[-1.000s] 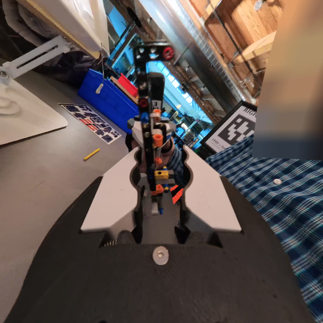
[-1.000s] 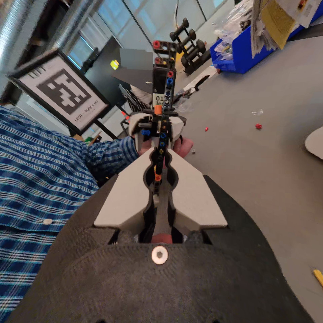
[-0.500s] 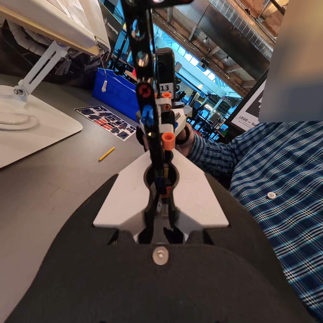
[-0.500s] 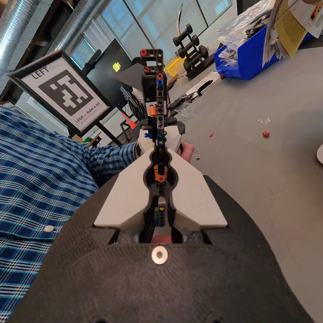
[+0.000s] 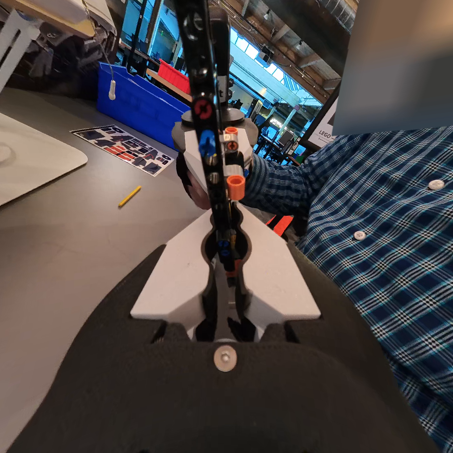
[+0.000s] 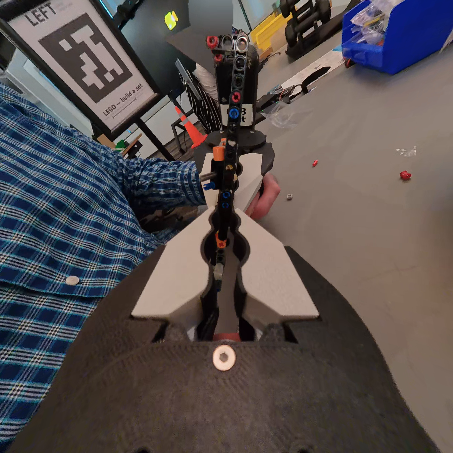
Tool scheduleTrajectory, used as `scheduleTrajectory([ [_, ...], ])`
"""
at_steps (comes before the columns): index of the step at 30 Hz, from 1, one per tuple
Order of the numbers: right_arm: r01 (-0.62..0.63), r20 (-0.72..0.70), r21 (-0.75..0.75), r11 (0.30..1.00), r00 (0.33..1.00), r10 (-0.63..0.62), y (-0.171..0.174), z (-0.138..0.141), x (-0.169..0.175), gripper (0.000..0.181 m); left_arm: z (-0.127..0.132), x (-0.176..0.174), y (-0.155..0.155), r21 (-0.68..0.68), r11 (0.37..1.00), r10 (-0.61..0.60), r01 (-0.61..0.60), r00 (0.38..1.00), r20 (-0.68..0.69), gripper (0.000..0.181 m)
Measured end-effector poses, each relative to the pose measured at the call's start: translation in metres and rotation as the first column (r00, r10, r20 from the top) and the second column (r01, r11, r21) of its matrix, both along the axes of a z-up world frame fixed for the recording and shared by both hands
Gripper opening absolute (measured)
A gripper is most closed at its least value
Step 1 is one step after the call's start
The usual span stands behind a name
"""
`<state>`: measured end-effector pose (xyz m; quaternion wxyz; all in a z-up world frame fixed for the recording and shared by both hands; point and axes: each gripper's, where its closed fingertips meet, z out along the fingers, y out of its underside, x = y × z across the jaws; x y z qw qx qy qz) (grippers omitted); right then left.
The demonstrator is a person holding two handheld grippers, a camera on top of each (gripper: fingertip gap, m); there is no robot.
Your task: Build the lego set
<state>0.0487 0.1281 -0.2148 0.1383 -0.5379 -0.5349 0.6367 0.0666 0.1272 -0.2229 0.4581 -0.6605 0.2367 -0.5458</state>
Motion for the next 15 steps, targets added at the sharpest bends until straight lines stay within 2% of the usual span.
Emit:
scheduleTrajectory([
  [3,0.006,-0.009,-0.033,0.999,1.000,-0.007,0.001,0.001,-0.002,0.004,0.001,-0.002,0.002,0.002,1.000,0.007,-0.007,1.000,0.014,0.006],
  [10,0.112,-0.094,-0.117,0.987,0.988,-0.123,0.006,0.014,-0.006,0.004,0.014,-0.007,0.005,-0.011,0.999,0.050,-0.048,0.986,0.162,0.006],
  [15,0.086,-0.050,-0.049,0.995,0.995,-0.089,0.002,0.014,-0.006,0.004,0.013,-0.007,0.002,0.000,0.999,0.037,-0.037,0.992,0.118,0.006],
])
